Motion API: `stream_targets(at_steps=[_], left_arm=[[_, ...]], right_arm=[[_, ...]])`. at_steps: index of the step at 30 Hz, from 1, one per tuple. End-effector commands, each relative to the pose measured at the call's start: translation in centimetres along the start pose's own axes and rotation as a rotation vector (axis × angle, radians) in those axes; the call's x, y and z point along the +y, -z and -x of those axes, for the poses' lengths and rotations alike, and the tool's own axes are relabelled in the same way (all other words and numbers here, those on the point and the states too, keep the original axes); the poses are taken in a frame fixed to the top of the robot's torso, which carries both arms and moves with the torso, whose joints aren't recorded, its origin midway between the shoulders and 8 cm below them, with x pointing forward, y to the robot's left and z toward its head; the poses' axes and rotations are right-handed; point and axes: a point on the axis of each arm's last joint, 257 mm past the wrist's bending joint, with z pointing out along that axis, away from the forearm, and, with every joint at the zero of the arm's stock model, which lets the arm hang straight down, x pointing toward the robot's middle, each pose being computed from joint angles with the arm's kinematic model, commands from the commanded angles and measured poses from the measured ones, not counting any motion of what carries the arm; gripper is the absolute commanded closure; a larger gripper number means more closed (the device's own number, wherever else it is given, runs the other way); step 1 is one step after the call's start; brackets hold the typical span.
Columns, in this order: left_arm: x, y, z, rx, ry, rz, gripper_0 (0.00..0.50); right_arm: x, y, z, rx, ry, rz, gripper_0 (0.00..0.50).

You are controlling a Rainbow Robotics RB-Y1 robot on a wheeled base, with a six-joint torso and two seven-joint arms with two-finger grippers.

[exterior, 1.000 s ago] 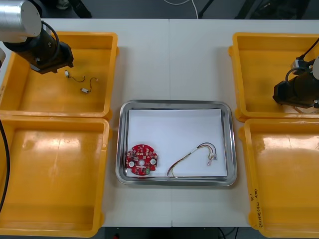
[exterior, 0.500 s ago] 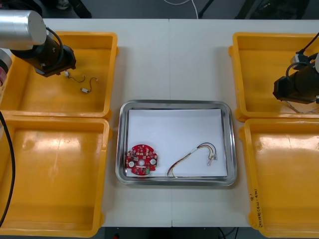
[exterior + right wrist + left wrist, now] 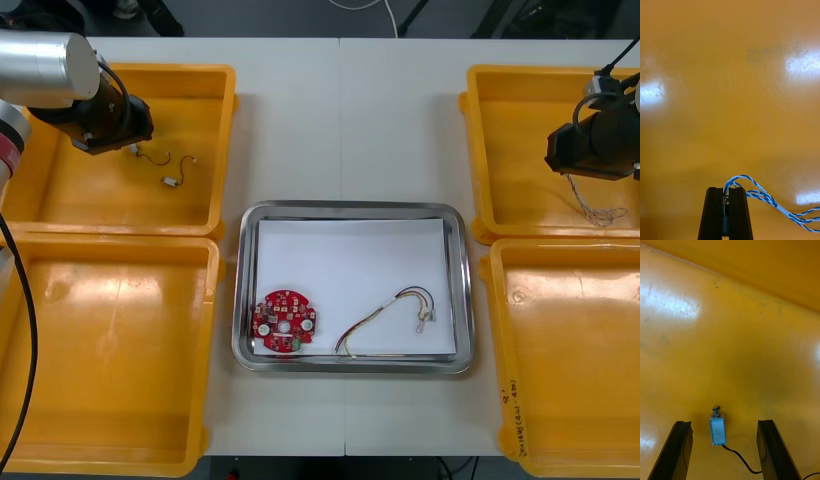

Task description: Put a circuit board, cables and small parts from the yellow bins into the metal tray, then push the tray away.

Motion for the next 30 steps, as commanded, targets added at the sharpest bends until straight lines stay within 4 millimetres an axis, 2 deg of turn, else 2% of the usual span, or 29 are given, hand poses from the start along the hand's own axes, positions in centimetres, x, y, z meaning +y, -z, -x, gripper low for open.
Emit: stream_targets(at_steps=[1, 16, 23, 30], left_arm=[[-1.7, 0.9, 2.0, -0.055, -0.113, -0.023, 0.000], [-0.8, -0.5, 0.5, -0.045, -0.122, -0.016, 0.000], [-0.3, -1.1, -0.3, -0.035, -0.125, -0.011, 0.000], [0.2, -1.6, -1.1, -0.026, -0.135, -0.008, 0.000]], right_arm=[[-0.3, 2.9, 4.6, -0.073, 0.034, -0.026, 0.500], [-0.4, 0.7, 6.0, -0.113, 0.031, -0.031, 0.500], [0.6, 1.1, 7.3, -0.133, 0.031, -0.026, 0.500], [1.0, 0.9, 7.3, -0.137, 0.043, -0.028, 0.500]])
